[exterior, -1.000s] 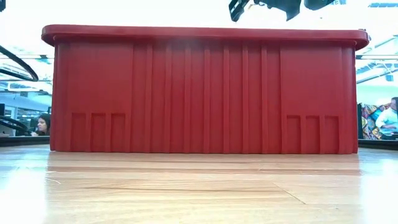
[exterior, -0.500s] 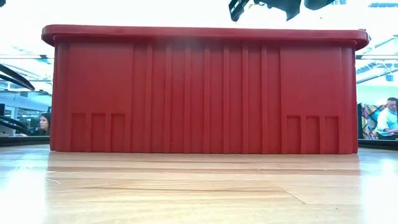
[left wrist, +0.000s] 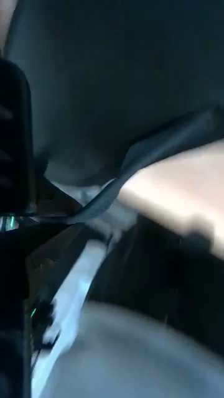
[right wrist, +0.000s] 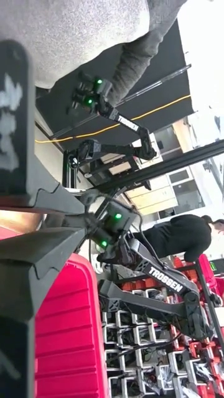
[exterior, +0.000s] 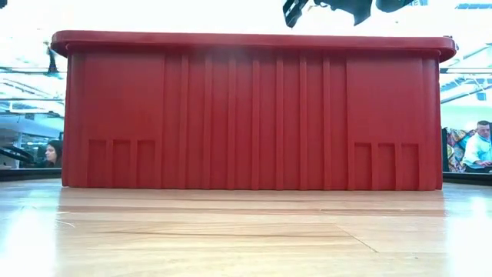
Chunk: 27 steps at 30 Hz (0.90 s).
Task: Pick and place slides into bin
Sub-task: Put the black slipper into the red bin
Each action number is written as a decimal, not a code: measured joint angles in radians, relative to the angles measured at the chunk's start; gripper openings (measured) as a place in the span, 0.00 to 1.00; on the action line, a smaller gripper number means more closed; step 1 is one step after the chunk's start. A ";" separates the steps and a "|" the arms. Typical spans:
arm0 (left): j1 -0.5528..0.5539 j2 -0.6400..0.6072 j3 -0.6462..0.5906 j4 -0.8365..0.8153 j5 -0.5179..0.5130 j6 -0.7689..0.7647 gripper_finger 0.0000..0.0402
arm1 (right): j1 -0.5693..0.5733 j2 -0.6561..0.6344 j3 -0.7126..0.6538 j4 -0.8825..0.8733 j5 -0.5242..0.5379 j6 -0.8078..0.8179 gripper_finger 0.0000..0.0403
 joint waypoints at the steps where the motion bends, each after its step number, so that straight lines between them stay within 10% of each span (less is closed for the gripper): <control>1: 0.000 -0.001 0.000 0.067 0.002 0.004 0.01 | 0.000 0.000 0.000 0.000 0.000 0.000 0.08; 10: 0.002 -0.057 0.166 0.434 -0.003 0.204 0.01 | 0.000 0.000 0.000 0.000 -0.002 0.000 0.08; 22: 0.453 -0.189 0.638 -0.305 0.010 0.850 0.00 | 0.000 0.000 0.000 0.004 -0.002 -0.033 0.08; 27: 0.714 -0.132 0.897 -0.652 -0.140 1.222 0.00 | 0.001 0.000 0.000 0.003 0.026 -0.045 0.08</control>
